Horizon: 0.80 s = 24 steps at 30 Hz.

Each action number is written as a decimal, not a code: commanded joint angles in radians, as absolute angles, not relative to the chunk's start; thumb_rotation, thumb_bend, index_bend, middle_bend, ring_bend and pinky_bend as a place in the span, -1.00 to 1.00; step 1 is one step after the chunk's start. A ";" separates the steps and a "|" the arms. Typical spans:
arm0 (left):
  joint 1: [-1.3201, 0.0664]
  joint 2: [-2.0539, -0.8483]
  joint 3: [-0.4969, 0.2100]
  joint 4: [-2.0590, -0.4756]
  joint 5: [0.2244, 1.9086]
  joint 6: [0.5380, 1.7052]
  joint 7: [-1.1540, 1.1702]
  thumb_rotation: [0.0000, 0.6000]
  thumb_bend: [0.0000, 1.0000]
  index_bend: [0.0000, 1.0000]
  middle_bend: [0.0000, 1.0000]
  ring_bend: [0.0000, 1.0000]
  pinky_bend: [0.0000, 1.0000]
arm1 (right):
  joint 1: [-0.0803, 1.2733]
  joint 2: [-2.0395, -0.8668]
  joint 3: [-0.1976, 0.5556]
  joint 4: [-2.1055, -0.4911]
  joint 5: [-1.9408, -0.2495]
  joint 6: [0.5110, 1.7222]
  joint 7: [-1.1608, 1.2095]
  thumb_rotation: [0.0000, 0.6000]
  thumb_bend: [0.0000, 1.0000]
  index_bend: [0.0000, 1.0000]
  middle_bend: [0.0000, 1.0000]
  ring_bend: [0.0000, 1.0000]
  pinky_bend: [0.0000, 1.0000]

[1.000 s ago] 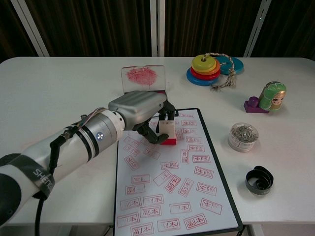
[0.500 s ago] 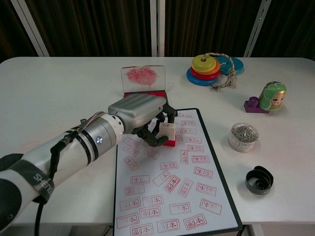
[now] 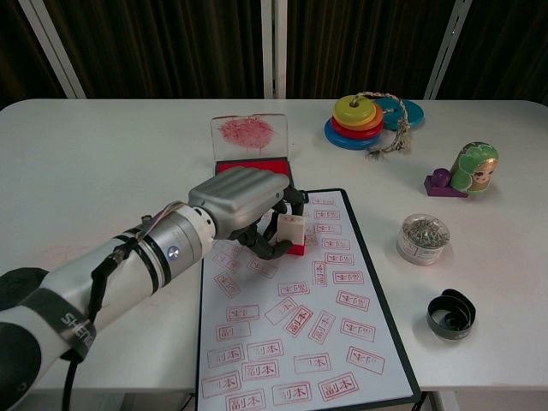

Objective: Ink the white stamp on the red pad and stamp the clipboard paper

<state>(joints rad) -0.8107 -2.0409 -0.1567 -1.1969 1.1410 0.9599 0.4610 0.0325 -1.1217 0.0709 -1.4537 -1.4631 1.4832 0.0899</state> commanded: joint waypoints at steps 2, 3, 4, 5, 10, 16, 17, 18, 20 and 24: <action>-0.808 -2.044 -0.155 -1.191 1.148 0.959 0.457 1.00 -0.17 0.38 0.38 1.00 1.00 | 0.032 -1.123 0.071 -1.453 -1.465 1.484 0.092 1.00 -0.55 -1.00 -1.00 -1.00 -1.00; -0.808 -2.044 -0.156 -1.189 1.150 0.959 0.457 1.00 -0.17 0.38 0.38 1.00 1.00 | 0.032 -1.123 0.071 -1.452 -1.465 1.485 0.092 1.00 -0.56 -1.00 -1.00 -1.00 -1.00; -0.807 -2.044 -0.157 -1.189 1.152 0.960 0.457 1.00 -0.17 0.38 0.38 1.00 1.00 | 0.032 -1.123 0.071 -1.452 -1.465 1.486 0.093 1.00 -0.56 -1.00 -1.00 -1.00 -1.00; -0.807 -2.044 -0.158 -1.189 1.153 0.960 0.457 1.00 -0.17 0.39 0.38 1.00 1.00 | 0.032 -1.123 0.072 -1.452 -1.466 1.487 0.094 1.00 -0.56 -1.00 -1.00 -1.00 -1.00; -0.806 -2.035 -0.171 -1.206 1.155 0.961 0.454 1.00 -0.17 0.39 0.38 1.00 1.00 | 0.031 -1.122 0.072 -1.452 -1.468 1.490 0.097 1.00 -0.55 -1.00 -1.00 -1.00 -1.00; -0.807 -1.963 -0.229 -1.333 1.136 0.977 0.460 1.00 -0.17 0.39 0.38 1.00 1.00 | 0.030 -1.120 0.075 -1.456 -1.474 1.499 0.109 1.00 -0.55 -1.00 -1.00 -1.00 -1.00; -0.807 -1.947 -0.237 -1.358 1.131 0.981 0.466 1.00 -0.17 0.39 0.38 1.00 1.00 | 0.030 -1.119 0.074 -1.456 -1.476 1.499 0.111 1.00 -0.55 -1.00 -1.00 -1.00 -1.00; -0.804 -1.927 -0.245 -1.390 1.125 0.987 0.473 1.00 -0.17 0.39 0.38 1.00 1.00 | 0.031 -1.119 0.074 -1.456 -1.477 1.499 0.112 1.00 -0.55 -1.00 -1.00 -1.00 -1.00; -0.800 -1.898 -0.255 -1.436 1.111 0.994 0.483 1.00 -0.17 0.39 0.38 1.00 1.00 | 0.032 -1.119 0.073 -1.456 -1.479 1.499 0.113 1.00 -0.55 -1.00 -1.00 -1.00 -1.00; -0.782 -1.829 -0.268 -1.538 1.069 1.010 0.496 1.00 -0.17 0.39 0.38 1.00 1.00 | 0.033 -1.122 0.071 -1.458 -1.483 1.497 0.108 1.00 -0.55 -1.00 -1.00 -1.00 -1.00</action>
<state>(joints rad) -0.7934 -1.8688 -0.2541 -1.4912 1.0969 0.9973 0.4842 0.0332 -1.1221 0.0716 -1.4580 -1.4825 1.4975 0.1084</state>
